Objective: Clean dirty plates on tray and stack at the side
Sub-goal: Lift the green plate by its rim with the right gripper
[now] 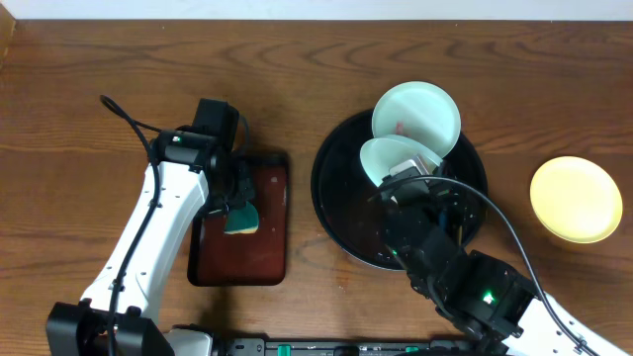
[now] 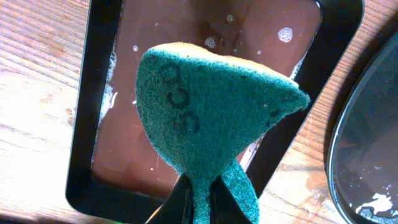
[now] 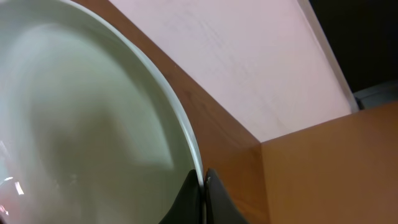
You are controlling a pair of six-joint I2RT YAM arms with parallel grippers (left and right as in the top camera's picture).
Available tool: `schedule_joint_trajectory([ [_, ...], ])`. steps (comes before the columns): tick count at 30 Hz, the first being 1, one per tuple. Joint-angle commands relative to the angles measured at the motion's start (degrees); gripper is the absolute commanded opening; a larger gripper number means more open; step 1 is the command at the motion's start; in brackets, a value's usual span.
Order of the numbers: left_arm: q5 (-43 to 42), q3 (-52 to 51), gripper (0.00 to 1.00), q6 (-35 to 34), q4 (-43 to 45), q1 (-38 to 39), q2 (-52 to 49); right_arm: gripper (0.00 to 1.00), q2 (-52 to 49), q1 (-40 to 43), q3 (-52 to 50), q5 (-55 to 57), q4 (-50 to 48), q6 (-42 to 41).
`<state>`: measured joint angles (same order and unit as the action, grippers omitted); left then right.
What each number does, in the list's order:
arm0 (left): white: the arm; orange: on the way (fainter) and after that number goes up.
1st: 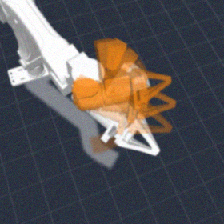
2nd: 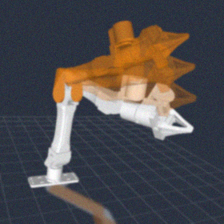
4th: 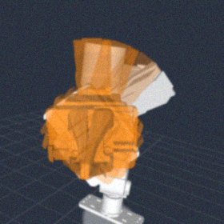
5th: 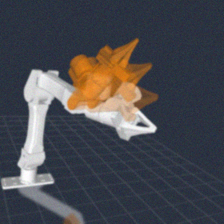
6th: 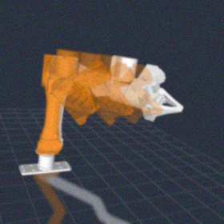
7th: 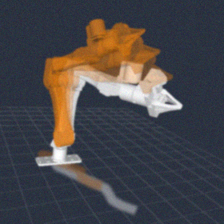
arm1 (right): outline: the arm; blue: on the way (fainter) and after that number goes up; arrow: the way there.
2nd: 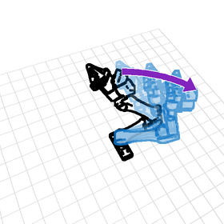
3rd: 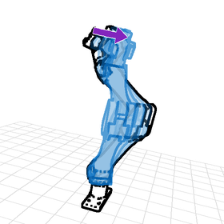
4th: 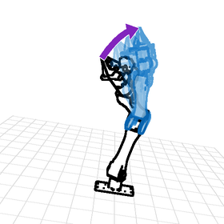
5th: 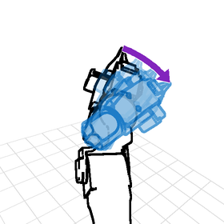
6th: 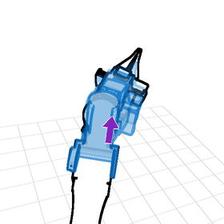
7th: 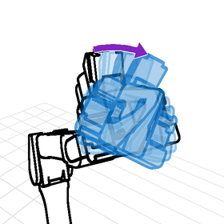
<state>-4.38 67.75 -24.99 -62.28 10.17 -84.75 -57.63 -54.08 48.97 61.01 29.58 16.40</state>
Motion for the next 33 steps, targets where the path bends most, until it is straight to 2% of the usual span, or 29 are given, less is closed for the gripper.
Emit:
schedule_joint_trajectory([
  [1,-0.09,-0.04,0.07,1.03,0.04,-0.24,0.11,0.01,0.28,-1.51,1.18,3.3,-0.26,1.33],
  [33,-0.09,-0.02,0.08,1.01,0.04,-0.24,0.11,0.01,0.28,-2.64,1.18,3.3,-0.26,1.46],
])
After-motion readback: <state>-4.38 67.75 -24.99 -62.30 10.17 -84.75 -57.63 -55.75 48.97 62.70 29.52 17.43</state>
